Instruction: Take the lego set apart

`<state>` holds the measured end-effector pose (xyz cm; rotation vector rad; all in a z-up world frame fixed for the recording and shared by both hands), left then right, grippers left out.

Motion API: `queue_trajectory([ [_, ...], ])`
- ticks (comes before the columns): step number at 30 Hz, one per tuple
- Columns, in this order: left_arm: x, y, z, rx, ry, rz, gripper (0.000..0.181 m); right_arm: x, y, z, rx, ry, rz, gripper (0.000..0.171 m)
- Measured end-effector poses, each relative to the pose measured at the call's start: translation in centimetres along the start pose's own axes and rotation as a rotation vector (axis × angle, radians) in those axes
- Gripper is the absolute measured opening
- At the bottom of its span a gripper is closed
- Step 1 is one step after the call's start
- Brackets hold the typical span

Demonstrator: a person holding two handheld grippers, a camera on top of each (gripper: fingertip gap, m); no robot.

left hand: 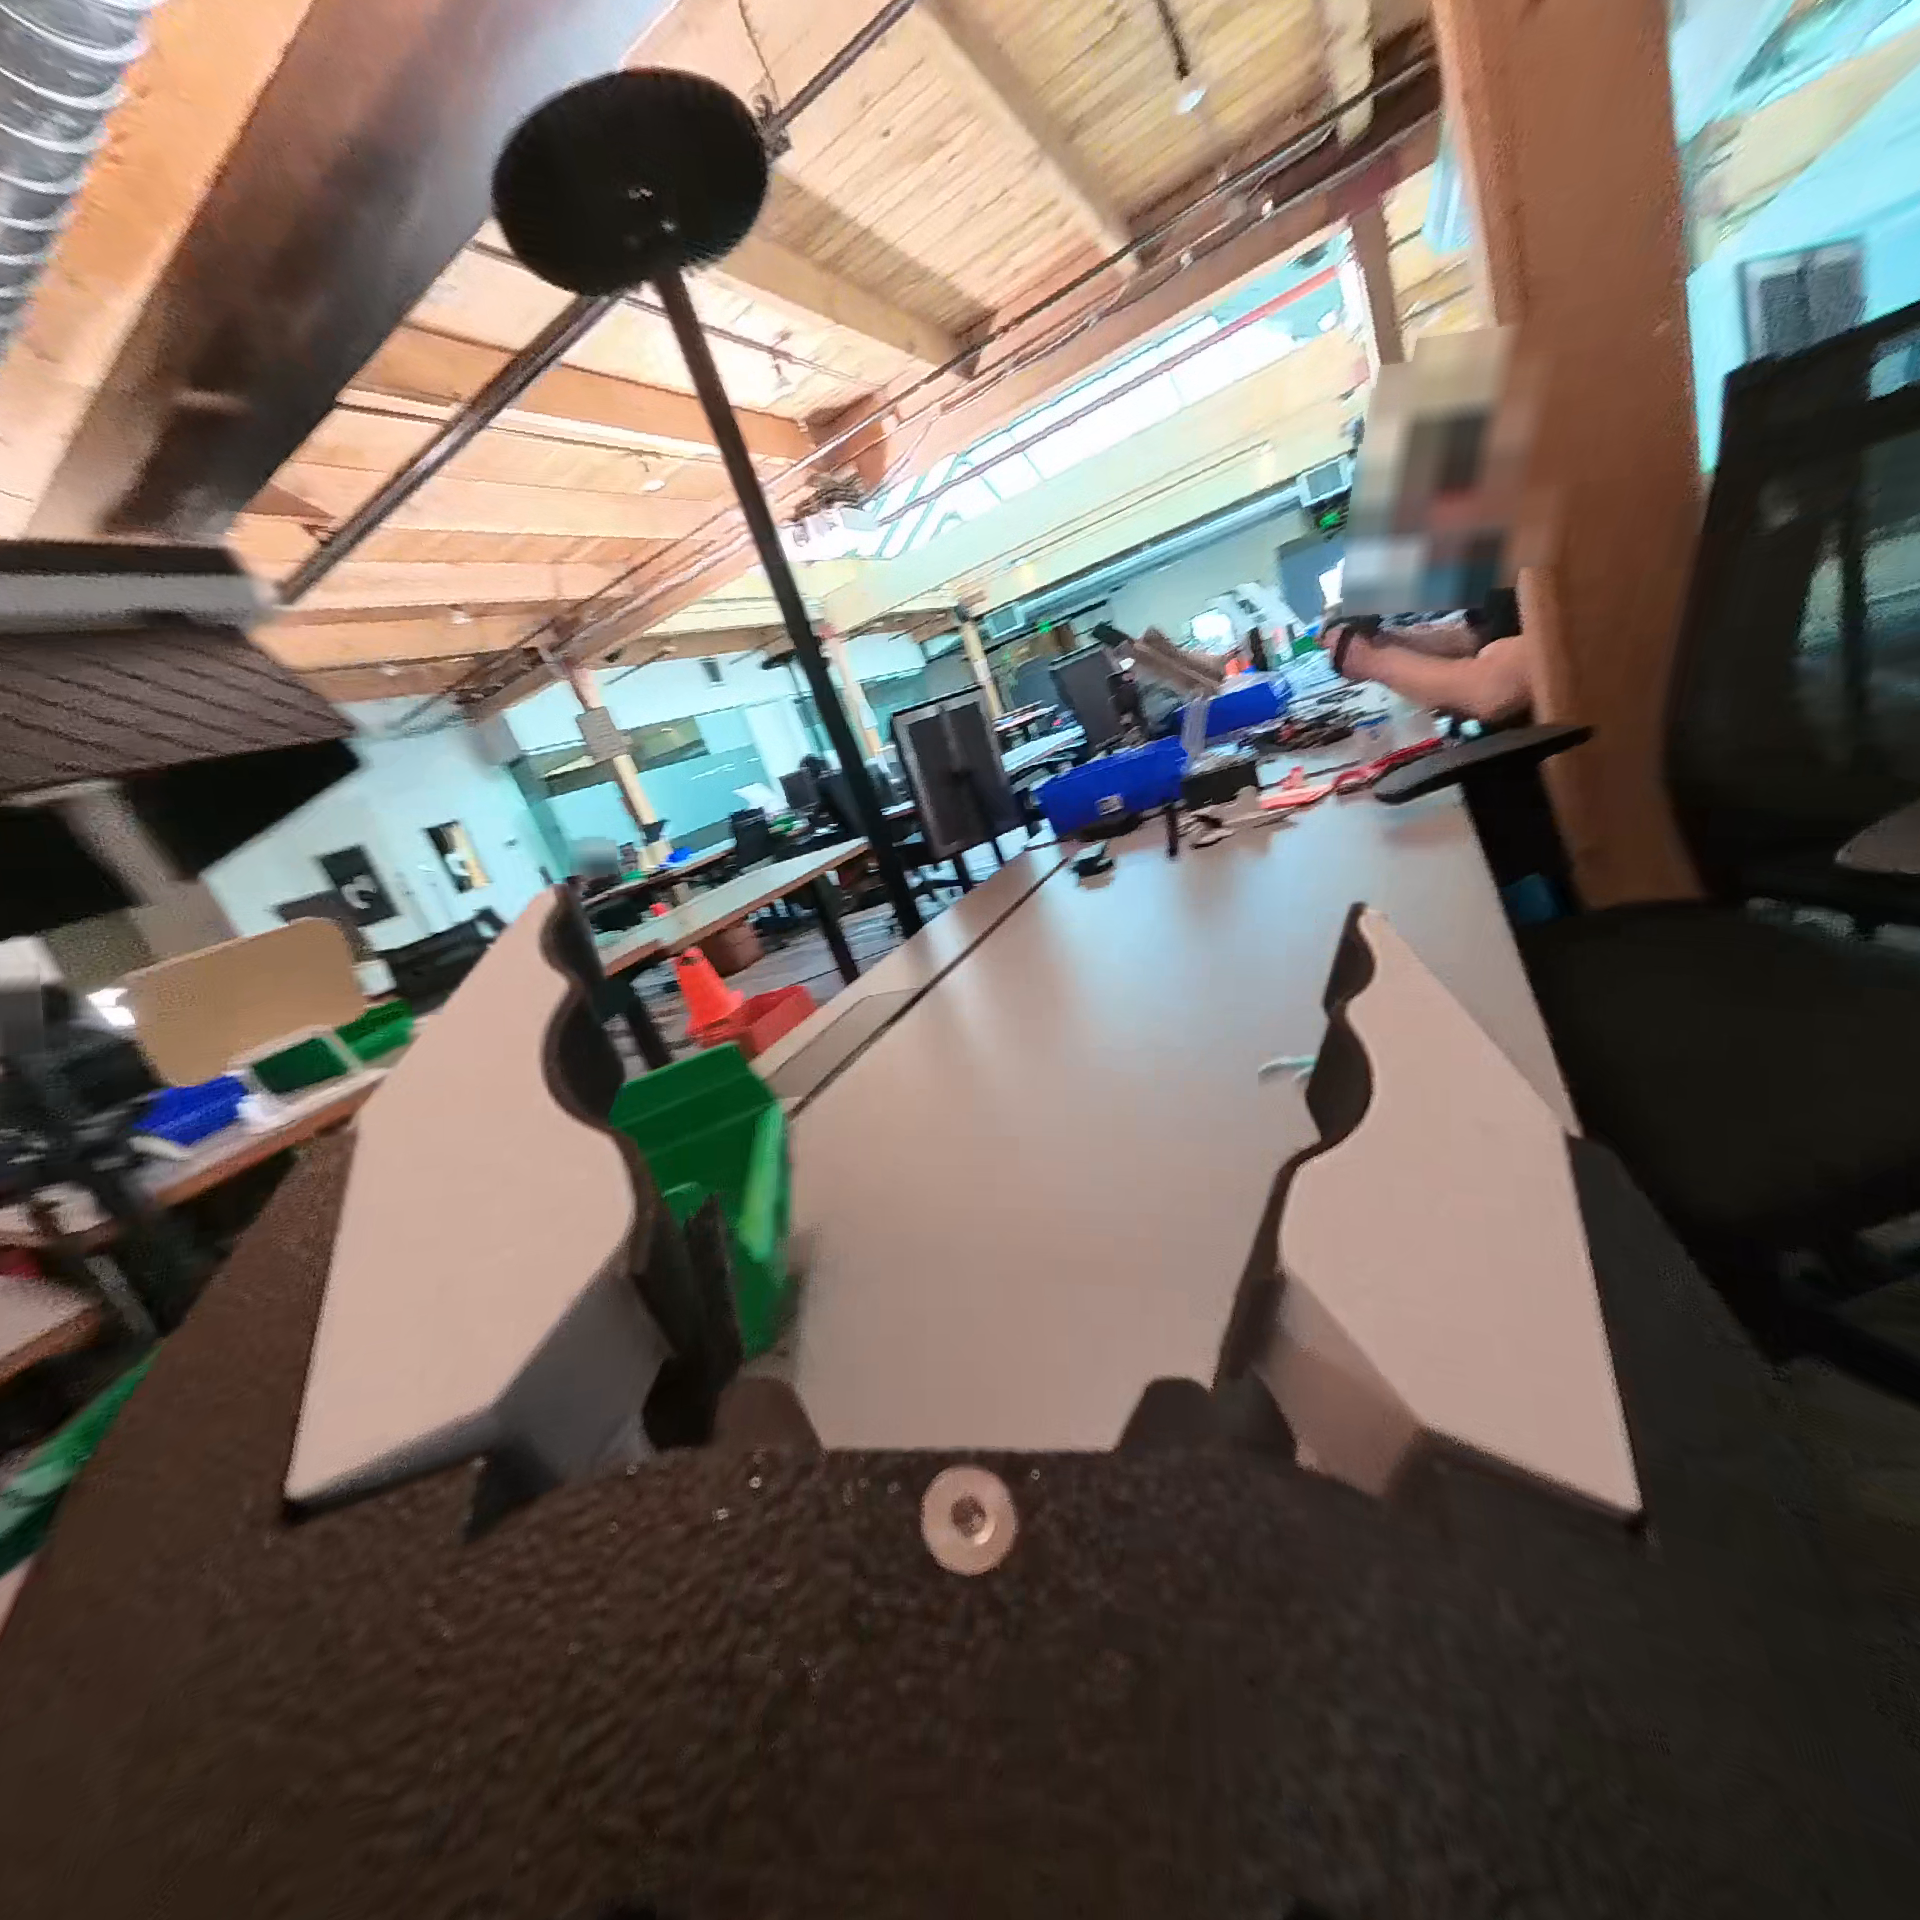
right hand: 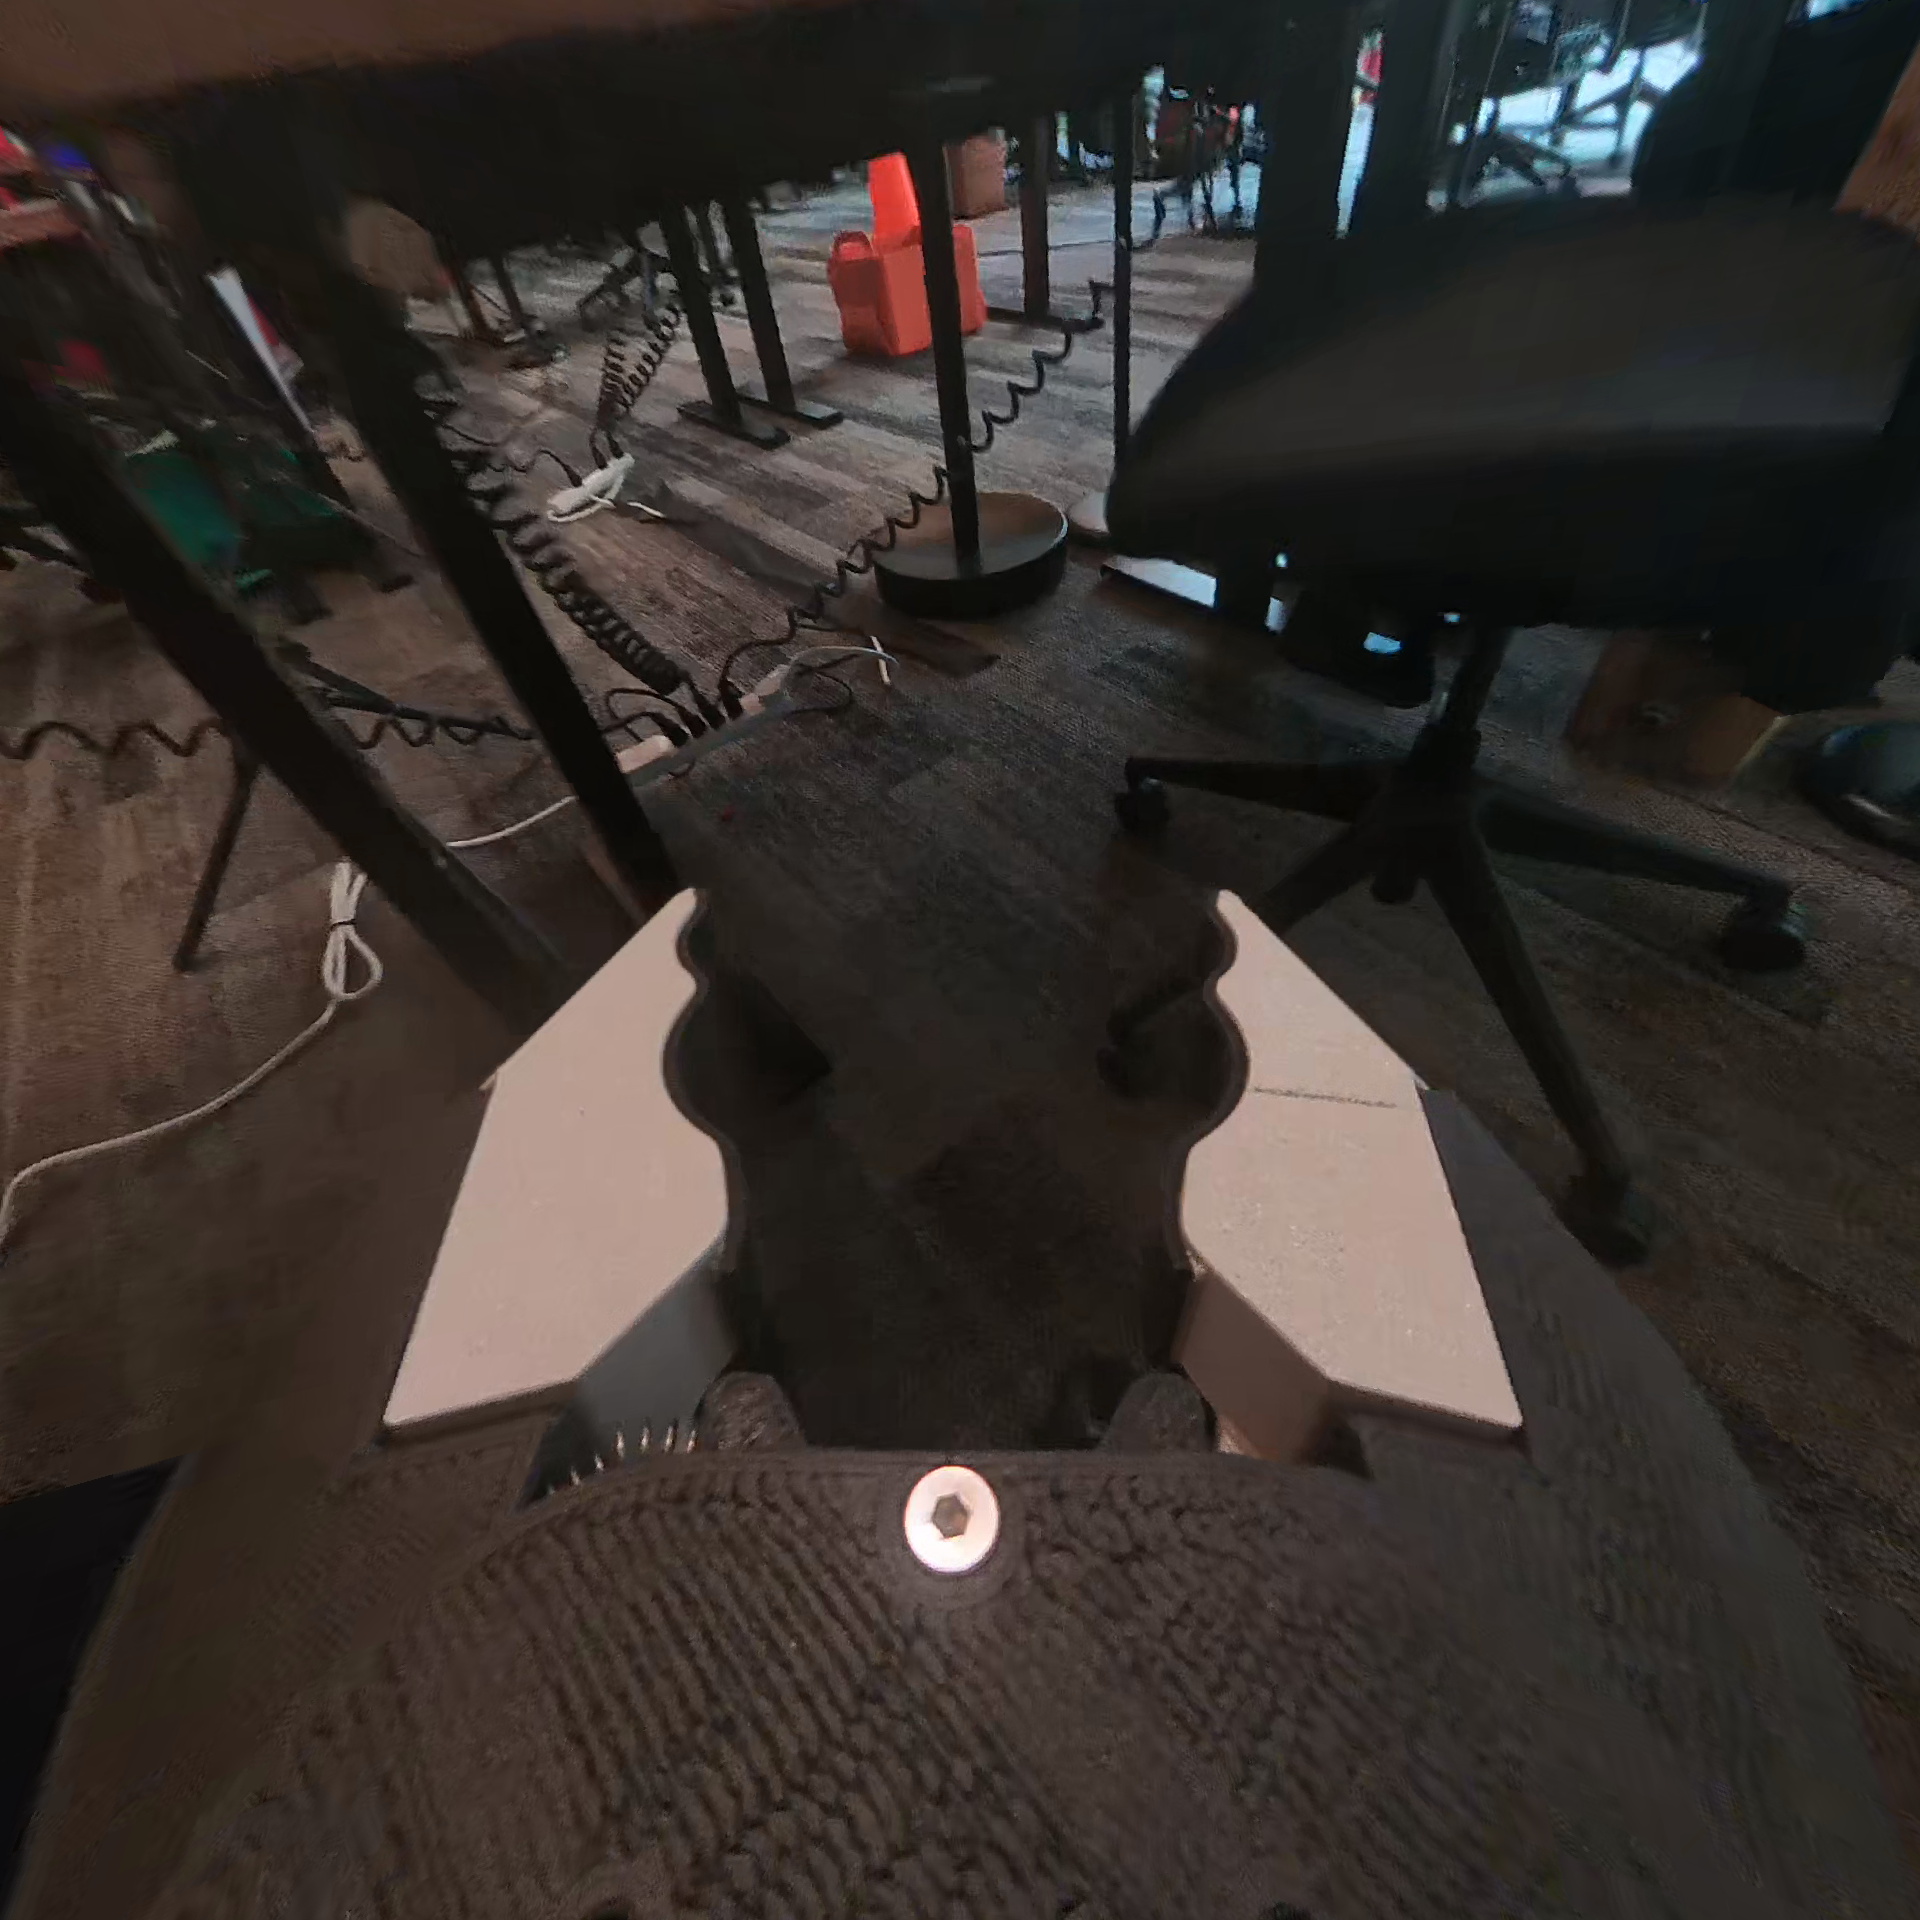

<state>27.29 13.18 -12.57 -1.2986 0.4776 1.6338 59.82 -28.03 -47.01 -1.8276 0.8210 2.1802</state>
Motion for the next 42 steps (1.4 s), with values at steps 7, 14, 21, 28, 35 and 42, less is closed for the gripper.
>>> queue_trajectory([
  [7,6.1,-11.9,-2.3,0.104,0.113,-0.006,0.131,7.0,-11.4,-2.0,0.017,-0.095,0.09,0.091],
  [14,10.5,-12.6,-1.7,0.009,0.182,-0.133,0.128,19.7,-22.8,-5.0,0.02,-0.188,0.264,0.087],
  [21,10.5,-13.8,-3.8,0.103,0.056,-0.081,0.123,27.6,-30.3,-5.4,-0.07,-0.125,0.264,0.085],
  [28,11.6,-15.0,-6.2,0.143,-0.183,0.069,0.119,31.7,-38.4,-2.3,-0.188,-0.07,0.305,0.082],
  [35,12.7,-15.7,-6.1,0.101,-0.236,0.18,0.118,31.1,-44.3,1.6,-0.512,0.247,0.442,0.084],
  [42,12.6,-16.2,-6.1,0.062,-0.277,0.181,0.118,26.5,-50.3,2.1,-0.702,0.474,0.459,0.085],
])
Point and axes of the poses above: each gripper's, where its closed fingertips meet, y back along the fingers, x out of its underside, z = x × y across the jaws, the point moved 8 cm from there along y, back along the fingers, and after that the axes turned 5 degrees about x, right-handed, at the moved point
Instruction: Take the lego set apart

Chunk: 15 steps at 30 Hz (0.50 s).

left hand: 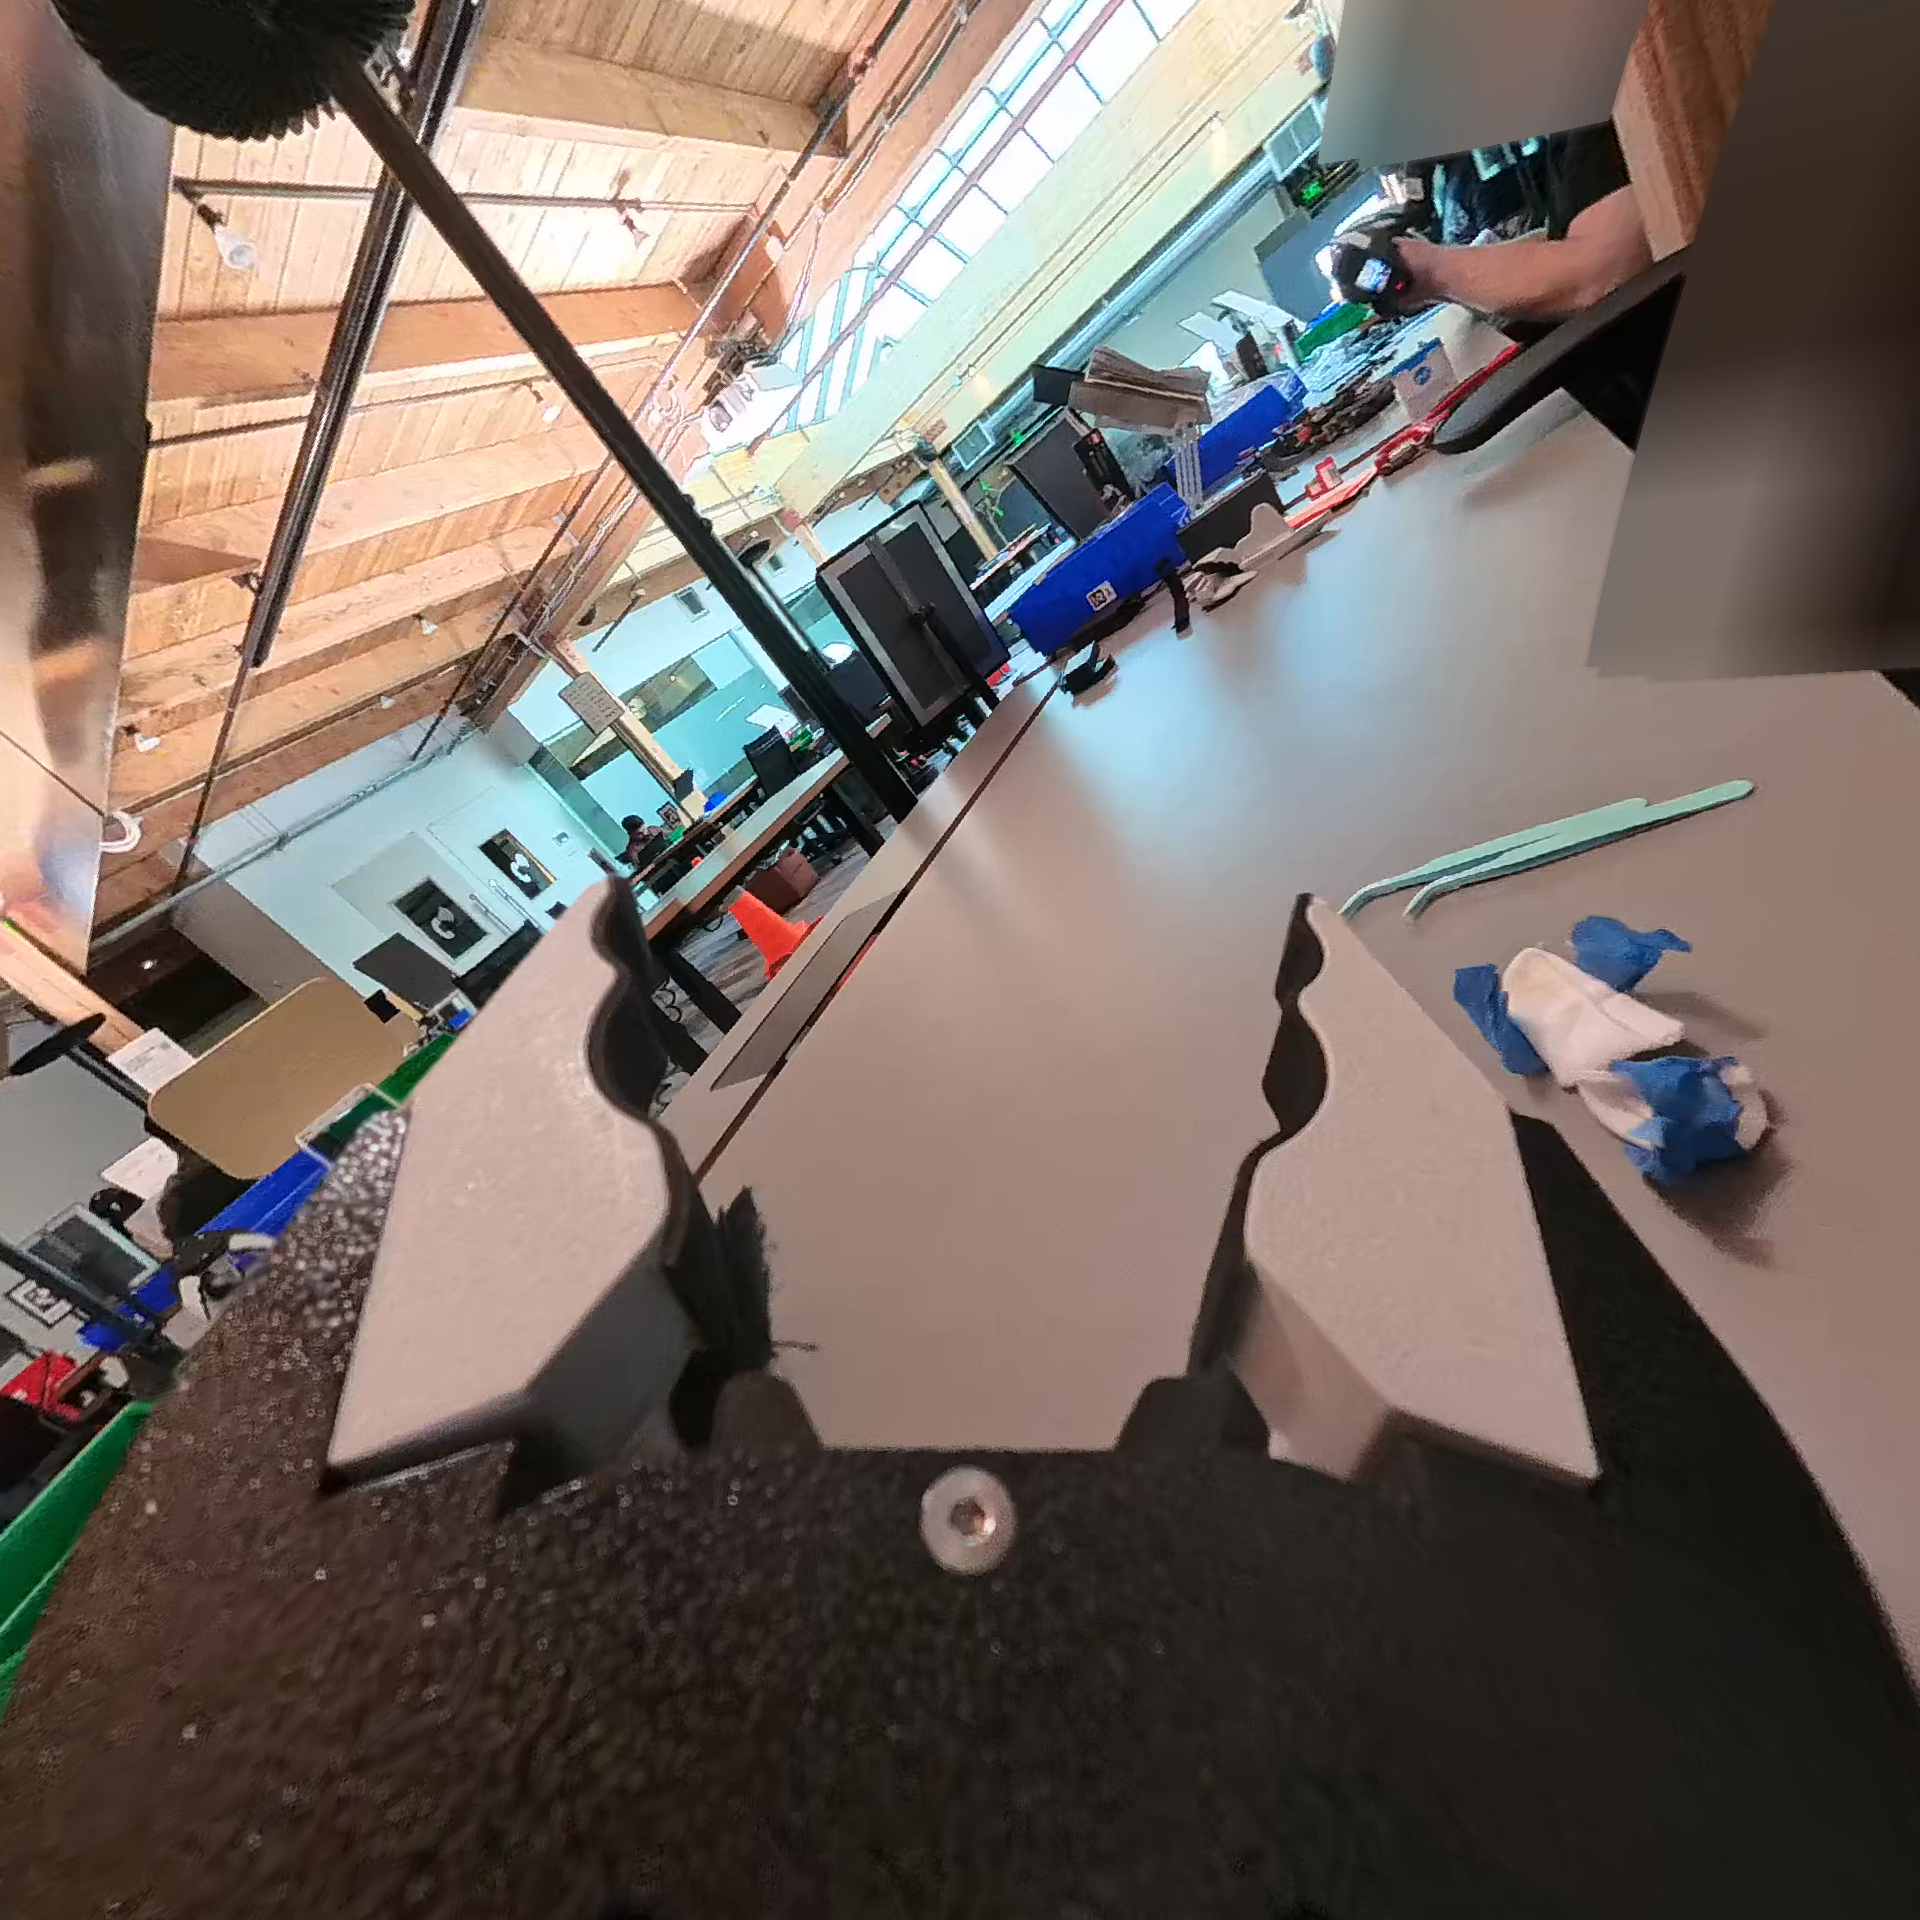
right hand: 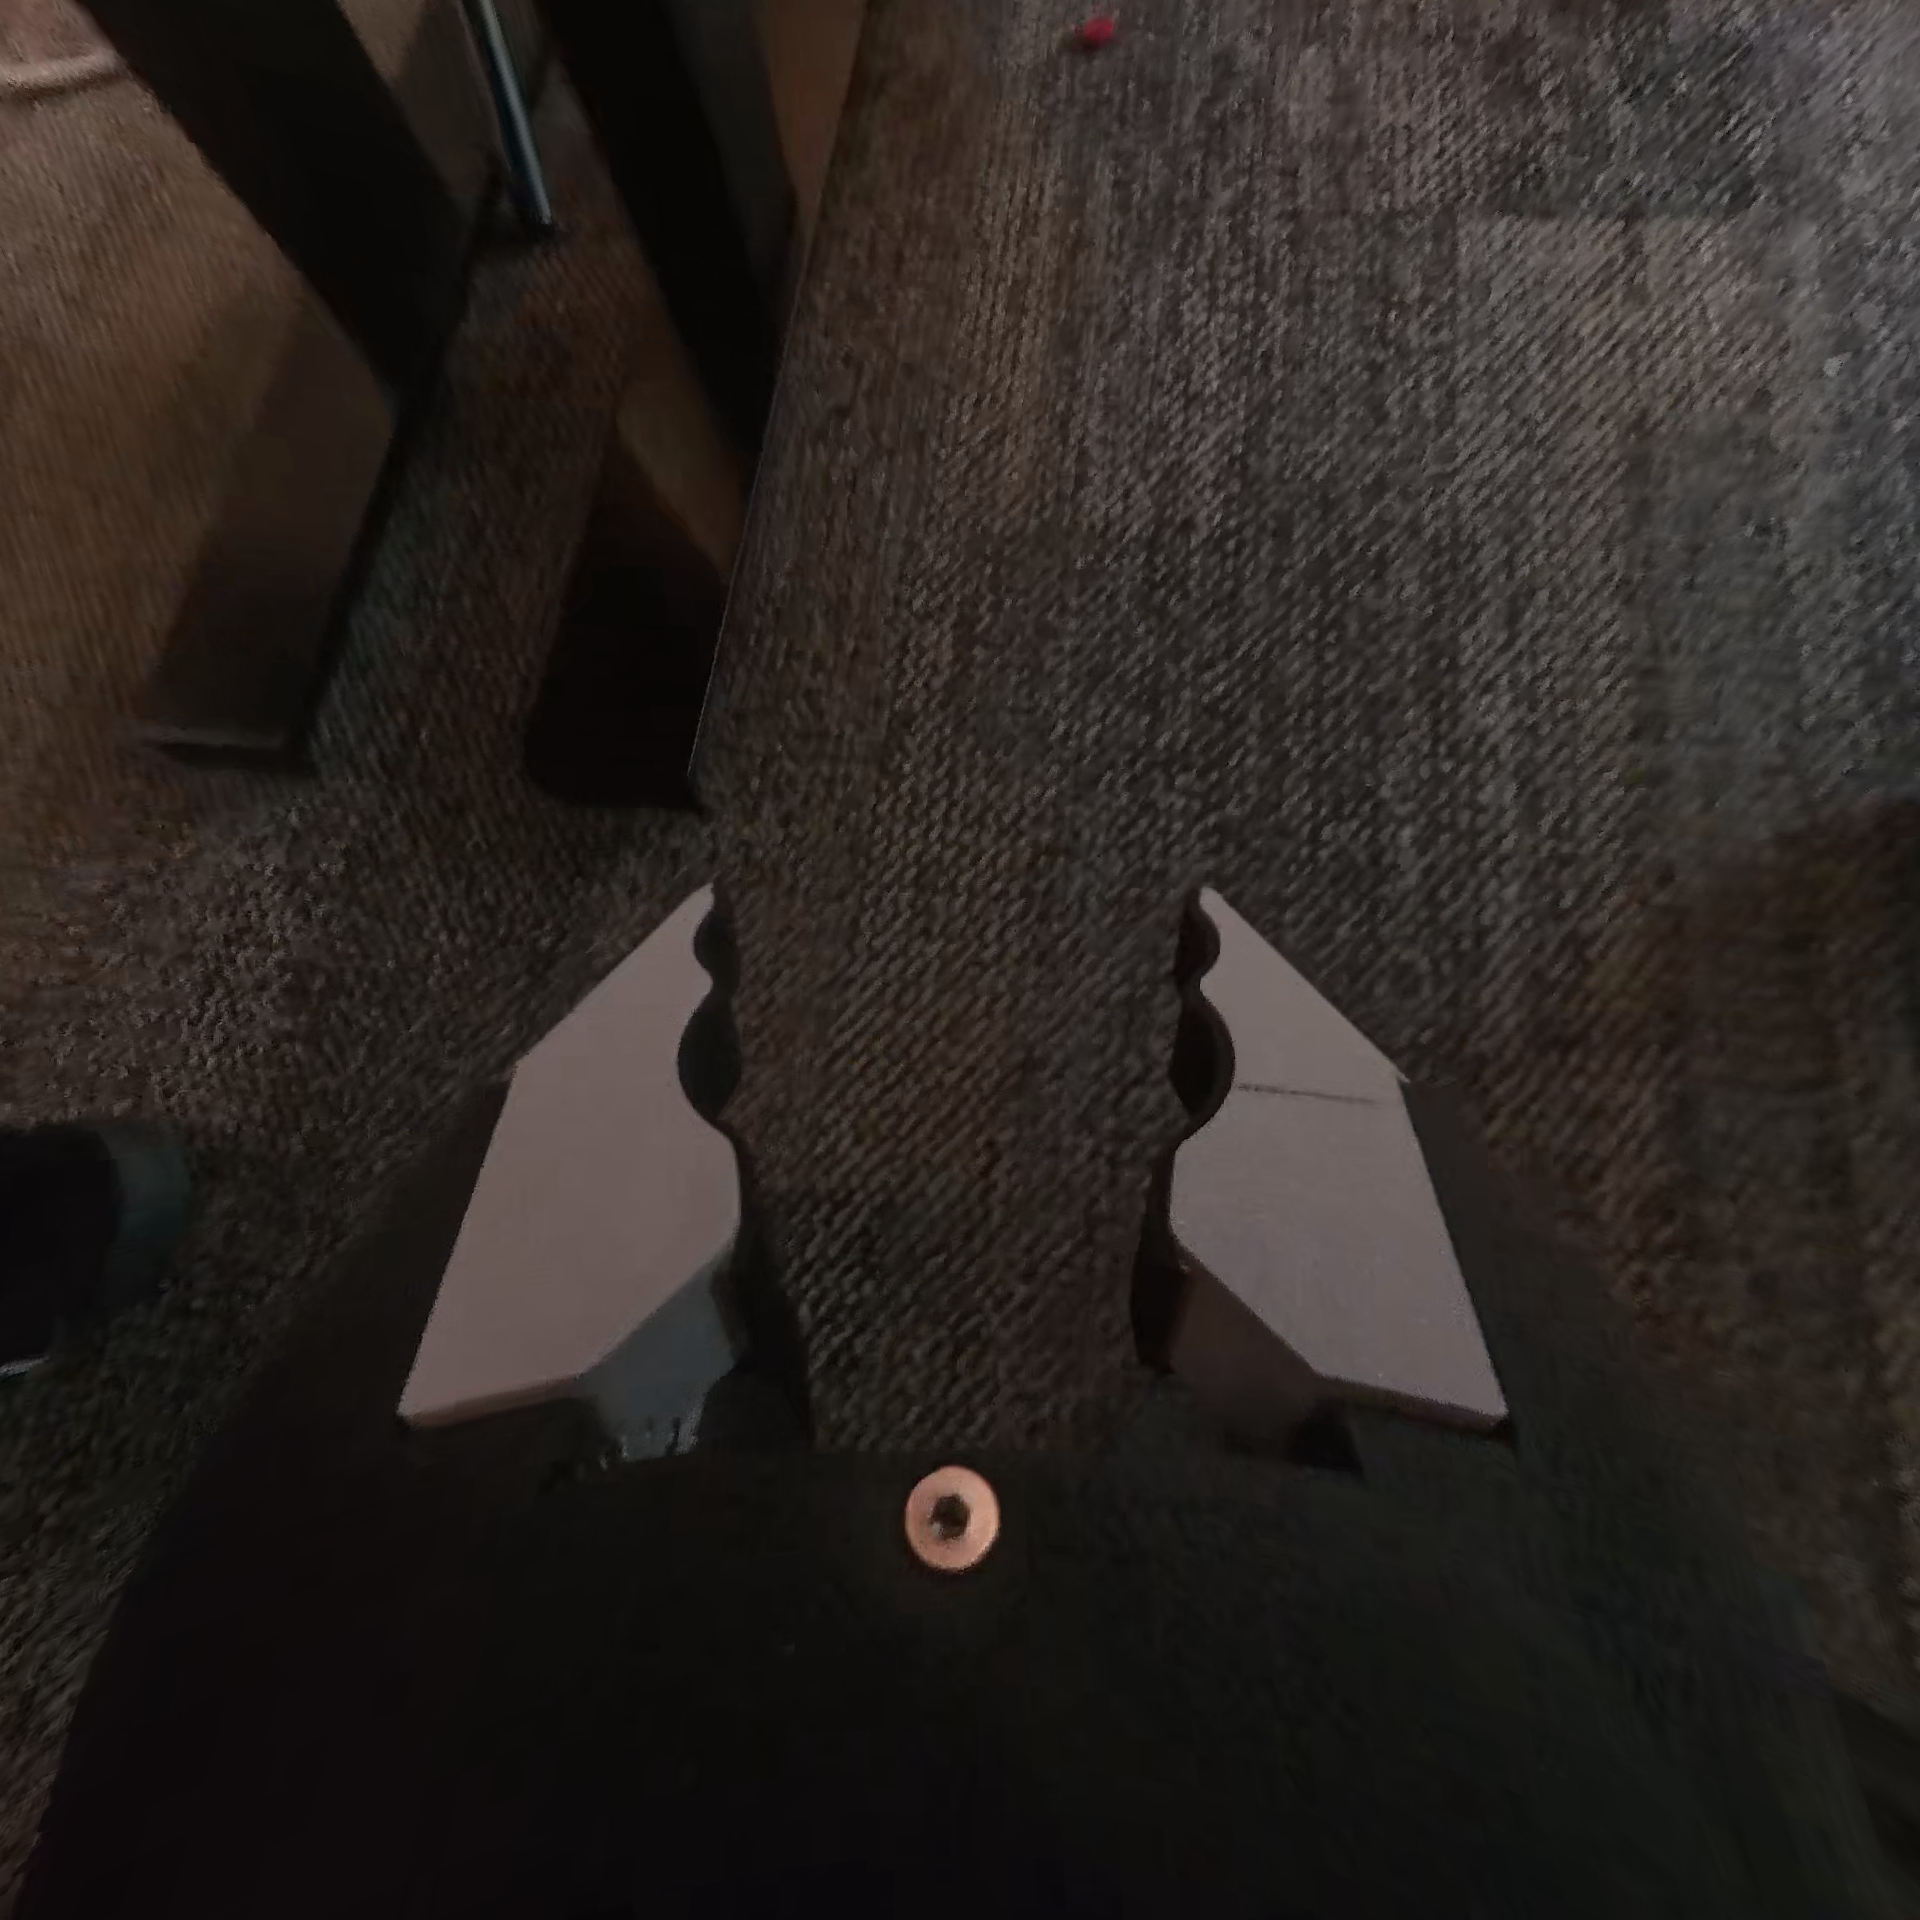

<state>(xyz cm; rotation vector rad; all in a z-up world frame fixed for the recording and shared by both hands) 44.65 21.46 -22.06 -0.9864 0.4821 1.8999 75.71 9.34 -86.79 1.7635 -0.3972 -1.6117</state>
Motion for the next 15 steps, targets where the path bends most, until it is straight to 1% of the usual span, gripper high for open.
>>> queue_trajectory([
  [3,-0.5,-0.4,-0.6,0.035,-0.008,-0.025,0.118,-2.4,-0.4,-2.5,0.024,0.009,-0.057,0.085],
  [5,-1.1,0.3,-0.9,0.032,-0.019,-0.044,0.117,-3.1,-1.1,-3.9,0.048,0.001,-0.094,0.085],
  [9,-3.4,2.0,-1.6,0.053,0.017,-0.115,0.114,-3.9,-4.1,-6.2,0.06,0.021,-0.144,0.085],
  [10,-3.7,2.2,-1.7,0.037,-0.014,-0.12,0.113,-4.3,-5.2,-6.9,0.06,0.035,-0.171,0.085],
  [12,-3.7,2.3,-1.7,-0.023,-0.096,-0.077,0.113,-5.3,-7.6,-8.2,0.06,0.038,-0.219,0.085],
  [15,-4.3,2.3,-2.0,-0.083,-0.217,-0.028,0.113,-6.1,-10.8,-8.5,0.054,-0.055,-0.293,0.085],
])
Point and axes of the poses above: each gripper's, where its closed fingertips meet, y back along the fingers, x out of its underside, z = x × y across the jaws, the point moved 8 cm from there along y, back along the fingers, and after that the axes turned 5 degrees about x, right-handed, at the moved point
